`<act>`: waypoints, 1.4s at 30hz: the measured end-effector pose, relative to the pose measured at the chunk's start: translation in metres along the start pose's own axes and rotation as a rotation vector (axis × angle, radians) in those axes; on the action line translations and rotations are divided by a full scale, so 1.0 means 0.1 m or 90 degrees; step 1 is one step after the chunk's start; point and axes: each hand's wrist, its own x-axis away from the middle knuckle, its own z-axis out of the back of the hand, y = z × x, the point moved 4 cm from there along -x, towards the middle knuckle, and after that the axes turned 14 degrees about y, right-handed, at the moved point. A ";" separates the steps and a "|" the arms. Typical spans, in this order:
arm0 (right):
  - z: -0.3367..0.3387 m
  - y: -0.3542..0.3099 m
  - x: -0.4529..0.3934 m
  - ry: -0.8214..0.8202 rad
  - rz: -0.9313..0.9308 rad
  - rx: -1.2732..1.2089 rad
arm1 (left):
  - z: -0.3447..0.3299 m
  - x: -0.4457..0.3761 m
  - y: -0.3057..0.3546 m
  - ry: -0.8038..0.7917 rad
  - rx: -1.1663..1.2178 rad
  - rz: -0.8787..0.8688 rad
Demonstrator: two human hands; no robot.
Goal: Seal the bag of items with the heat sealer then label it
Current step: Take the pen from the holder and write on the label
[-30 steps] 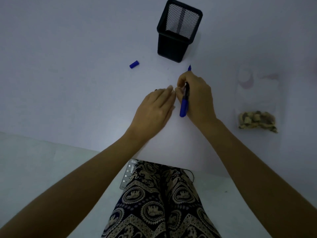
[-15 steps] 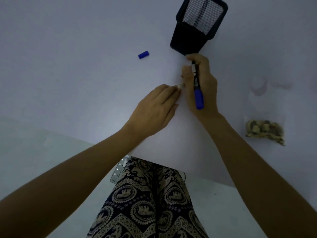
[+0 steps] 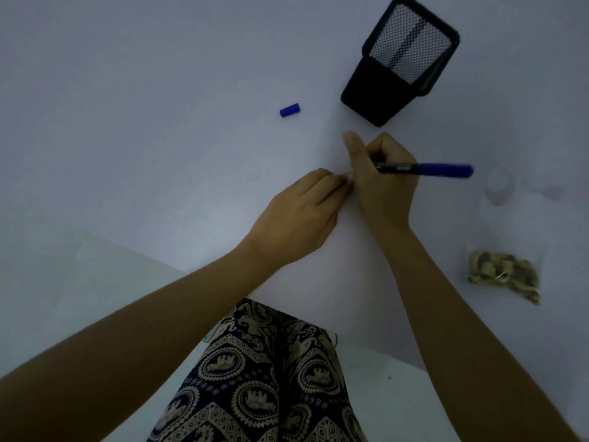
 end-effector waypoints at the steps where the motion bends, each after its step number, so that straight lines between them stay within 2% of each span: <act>1: -0.01 0.00 0.00 0.015 -0.010 -0.011 | 0.00 0.00 0.00 0.001 0.003 0.001; 6: -0.03 0.03 0.00 0.043 0.024 0.008 | 0.02 0.00 -0.01 0.011 0.003 -0.004; 19: -0.03 0.06 0.02 -0.004 0.069 0.072 | -0.01 0.01 0.00 0.053 -0.010 -0.006; 42: 0.00 0.08 0.02 -0.004 0.080 0.046 | -0.04 0.03 0.01 0.011 -0.026 -0.002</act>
